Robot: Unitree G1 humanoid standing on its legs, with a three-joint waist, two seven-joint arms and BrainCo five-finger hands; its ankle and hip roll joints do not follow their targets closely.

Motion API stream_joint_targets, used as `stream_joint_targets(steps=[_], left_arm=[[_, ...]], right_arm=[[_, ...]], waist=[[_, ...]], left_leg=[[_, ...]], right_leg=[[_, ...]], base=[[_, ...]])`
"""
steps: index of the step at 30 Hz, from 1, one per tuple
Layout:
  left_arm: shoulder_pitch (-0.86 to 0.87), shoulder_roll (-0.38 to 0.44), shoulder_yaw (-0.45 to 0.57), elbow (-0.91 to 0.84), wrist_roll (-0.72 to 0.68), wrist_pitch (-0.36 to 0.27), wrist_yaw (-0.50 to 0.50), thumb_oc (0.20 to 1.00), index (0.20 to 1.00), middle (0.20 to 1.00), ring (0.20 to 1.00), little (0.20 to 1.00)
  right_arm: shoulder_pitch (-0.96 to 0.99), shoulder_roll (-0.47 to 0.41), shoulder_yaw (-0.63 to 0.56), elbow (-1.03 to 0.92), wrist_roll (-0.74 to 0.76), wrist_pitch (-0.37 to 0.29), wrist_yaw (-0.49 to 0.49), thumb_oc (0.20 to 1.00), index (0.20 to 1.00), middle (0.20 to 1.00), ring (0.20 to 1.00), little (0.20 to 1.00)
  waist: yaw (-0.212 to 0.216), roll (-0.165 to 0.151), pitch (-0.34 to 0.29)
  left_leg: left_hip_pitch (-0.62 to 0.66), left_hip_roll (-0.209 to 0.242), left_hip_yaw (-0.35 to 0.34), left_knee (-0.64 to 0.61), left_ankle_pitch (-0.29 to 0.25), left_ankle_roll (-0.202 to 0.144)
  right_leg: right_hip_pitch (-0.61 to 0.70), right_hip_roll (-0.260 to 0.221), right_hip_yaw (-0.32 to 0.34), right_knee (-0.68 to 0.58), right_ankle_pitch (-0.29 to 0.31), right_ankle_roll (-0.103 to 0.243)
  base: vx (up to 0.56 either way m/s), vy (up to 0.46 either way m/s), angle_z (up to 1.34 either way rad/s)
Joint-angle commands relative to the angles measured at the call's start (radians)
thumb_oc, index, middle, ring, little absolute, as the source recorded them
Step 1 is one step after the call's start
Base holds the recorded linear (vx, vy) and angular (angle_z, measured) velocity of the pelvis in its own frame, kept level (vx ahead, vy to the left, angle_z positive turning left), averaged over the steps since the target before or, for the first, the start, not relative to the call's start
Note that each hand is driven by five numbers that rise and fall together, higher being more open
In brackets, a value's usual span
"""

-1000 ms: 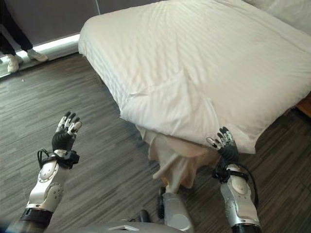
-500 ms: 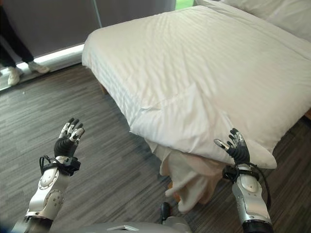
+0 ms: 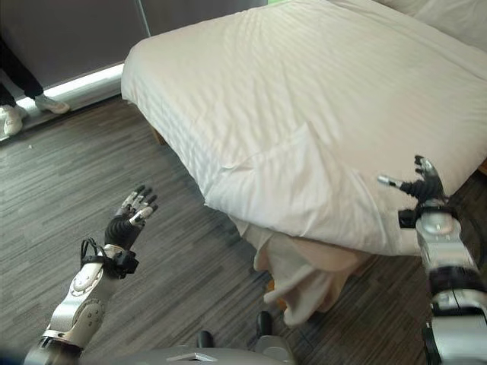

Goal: Making the bed.

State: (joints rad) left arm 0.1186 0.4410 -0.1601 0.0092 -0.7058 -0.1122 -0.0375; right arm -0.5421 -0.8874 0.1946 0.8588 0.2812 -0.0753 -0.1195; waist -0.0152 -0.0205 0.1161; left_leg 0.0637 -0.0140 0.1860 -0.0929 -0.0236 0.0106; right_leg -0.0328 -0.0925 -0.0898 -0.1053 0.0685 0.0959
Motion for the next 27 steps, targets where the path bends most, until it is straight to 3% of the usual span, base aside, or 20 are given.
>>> stream_joint_targets(steps=[1, 10, 12, 20, 22, 23, 24, 25, 27], left_arm=[[-0.044, 0.044, -0.016, -0.06, -0.063, -0.046, -0.028, 1.0, 1.0, 1.0, 1.0, 1.0], [-0.067, 0.071, -0.031, -0.108, -0.069, -0.065, -0.023, 1.0, 1.0, 1.0, 1.0, 1.0], [-0.074, 0.075, -0.039, -0.114, -0.063, -0.072, -0.021, 1.0, 1.0, 1.0, 1.0, 1.0], [-0.128, 0.031, -0.083, -0.09, -0.032, -0.079, -0.003, 1.0, 1.0, 1.0, 1.0, 1.0], [-0.165, 0.0, -0.095, -0.067, -0.015, -0.083, 0.004, 1.0, 1.0, 1.0, 1.0, 1.0], [-0.172, -0.013, -0.101, -0.06, -0.011, -0.084, 0.006, 1.0, 1.0, 1.0, 1.0, 1.0], [-0.181, -0.02, -0.103, -0.055, -0.007, -0.084, 0.008, 1.0, 1.0, 1.0, 1.0, 1.0], [-0.186, -0.025, -0.1, -0.05, -0.007, -0.085, 0.012, 1.0, 1.0, 1.0, 1.0, 1.0], [-0.195, -0.035, -0.088, -0.05, 0.003, -0.089, 0.024, 1.0, 1.0, 1.0, 1.0, 1.0]], right_arm=[[-0.278, -0.073, 0.136, 0.18, -0.095, -0.002, -0.008, 1.0, 1.0, 1.0, 1.0, 1.0], [-0.539, -0.031, 0.307, 0.372, -0.12, 0.008, 0.016, 1.0, 1.0, 1.0, 1.0, 1.0], [-0.6, -0.031, 0.334, 0.419, -0.146, 0.012, 0.001, 1.0, 1.0, 1.0, 1.0, 1.0], [-0.572, 0.012, 0.329, 0.45, -0.187, 0.002, 0.0, 1.0, 1.0, 1.0, 1.0, 1.0], [-0.519, 0.072, 0.339, 0.417, -0.222, -0.007, 0.01, 1.0, 1.0, 1.0, 1.0, 1.0], [-0.495, 0.099, 0.348, 0.396, -0.235, -0.009, 0.022, 0.834, 0.834, 0.834, 0.834, 0.834], [-0.474, 0.127, 0.356, 0.376, -0.252, -0.008, 0.022, 0.316, 0.316, 0.316, 0.316, 0.316], [-0.452, 0.147, 0.355, 0.353, -0.258, -0.008, 0.021, 0.2, 0.2, 0.2, 0.2, 0.2], [-0.356, 0.199, 0.362, 0.26, -0.285, -0.013, 0.029, 0.2, 0.2, 0.2, 0.2, 0.2]], waist=[[0.05, 0.021, 0.025], [0.082, 0.038, 0.075], [0.096, 0.055, 0.108], [0.127, 0.112, 0.158], [0.13, 0.12, 0.171], [0.128, 0.12, 0.174], [0.124, 0.119, 0.177], [0.122, 0.119, 0.178], [0.111, 0.115, 0.182]], left_leg=[[-0.02, 0.005, -0.029, 0.006, -0.035, 0.021], [-0.13, -0.005, -0.06, 0.006, 0.004, 0.017], [-0.18, -0.013, -0.076, 0.006, 0.022, 0.016], [-0.308, -0.028, -0.1, 0.006, 0.059, 0.009], [-0.326, -0.029, -0.098, 0.006, 0.064, 0.005], [-0.326, -0.029, -0.096, 0.006, 0.064, 0.005], [-0.325, -0.028, -0.095, 0.006, 0.064, 0.005], [-0.323, -0.027, -0.093, 0.006, 0.063, 0.005], [-0.315, -0.027, -0.092, 0.006, 0.059, 0.005]], right_leg=[[0.019, 0.09, -0.035, 0.018, -0.072, -0.049], [-0.081, 0.082, -0.055, 0.018, -0.048, -0.053], [-0.126, 0.076, -0.064, 0.018, -0.035, -0.054], [-0.24, 0.063, -0.082, 0.018, -0.016, -0.052], [-0.26, 0.065, -0.076, 0.018, -0.012, -0.052], [-0.26, 0.066, -0.073, 0.018, -0.013, -0.052], [-0.259, 0.067, -0.072, 0.018, -0.014, -0.054], [-0.257, 0.067, -0.069, 0.018, -0.014, -0.053], [-0.252, 0.069, -0.064, 0.018, -0.017, -0.054]], base=[[-0.03, -0.012, 0.14], [-0.05, -0.024, 0.09], [-0.06, -0.028, 0.19], [-0.01, -0.02, 0.13], [0.03, -0.014, 0.03], [0.03, -0.015, 0.01], [0.0, 0.0, 0.0], [0.02, -0.004, -0.07], [0.02, 0.007, -0.12]])
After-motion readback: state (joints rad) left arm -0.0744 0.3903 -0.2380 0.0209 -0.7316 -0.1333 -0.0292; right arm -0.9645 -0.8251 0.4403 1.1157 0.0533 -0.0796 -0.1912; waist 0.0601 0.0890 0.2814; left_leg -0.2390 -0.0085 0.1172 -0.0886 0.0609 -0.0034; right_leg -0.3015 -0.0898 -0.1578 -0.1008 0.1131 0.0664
